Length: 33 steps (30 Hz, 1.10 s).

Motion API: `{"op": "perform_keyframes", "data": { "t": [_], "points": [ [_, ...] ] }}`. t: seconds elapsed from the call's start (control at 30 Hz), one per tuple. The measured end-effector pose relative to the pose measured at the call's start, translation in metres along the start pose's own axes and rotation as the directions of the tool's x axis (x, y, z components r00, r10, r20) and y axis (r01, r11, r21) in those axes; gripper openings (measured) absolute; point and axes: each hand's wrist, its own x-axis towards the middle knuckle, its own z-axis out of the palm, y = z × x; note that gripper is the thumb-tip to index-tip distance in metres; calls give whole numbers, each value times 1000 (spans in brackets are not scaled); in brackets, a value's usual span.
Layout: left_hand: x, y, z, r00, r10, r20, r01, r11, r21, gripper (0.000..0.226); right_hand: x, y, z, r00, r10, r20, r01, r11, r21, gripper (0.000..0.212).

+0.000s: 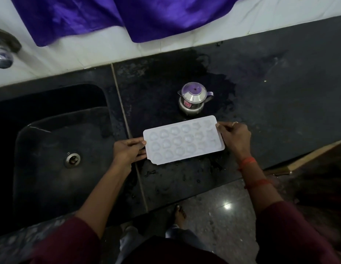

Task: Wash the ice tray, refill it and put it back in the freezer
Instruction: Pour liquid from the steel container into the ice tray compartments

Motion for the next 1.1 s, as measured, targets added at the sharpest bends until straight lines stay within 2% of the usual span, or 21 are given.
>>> {"op": "perform_keyframes", "data": {
  "t": [0.3,0.37,0.47,0.57,0.8,0.97,1.1],
  "points": [
    [6,-3,7,999,-33,-42,32,999,-18,11,14,-5,-4,997,-76,-3,74,973,-220,15],
    [5,-2,7,998,-36,-45,34,999,-35,9,24,-12,-8,994,-111,-1,109,980,-168,23],
    [4,-1,8,998,-37,-49,35,999,-41,9,40,-28,-13,980,-195,34,195,981,2,38],
    [4,-1,9,998,-49,-45,47,998,-45,10,58,-43,-11,964,-260,58,254,963,88,37],
    [3,-5,15,995,-83,-58,79,994,-78,4,89,-62,4,958,-186,220,206,976,-75,35],
    [6,-10,13,993,-89,-71,83,993,-88,3,102,-53,16,940,-103,326,73,992,103,22],
    [6,-12,10,994,-93,-63,87,993,-83,3,100,-54,16,918,-37,395,-87,953,291,21]
  ]
}}
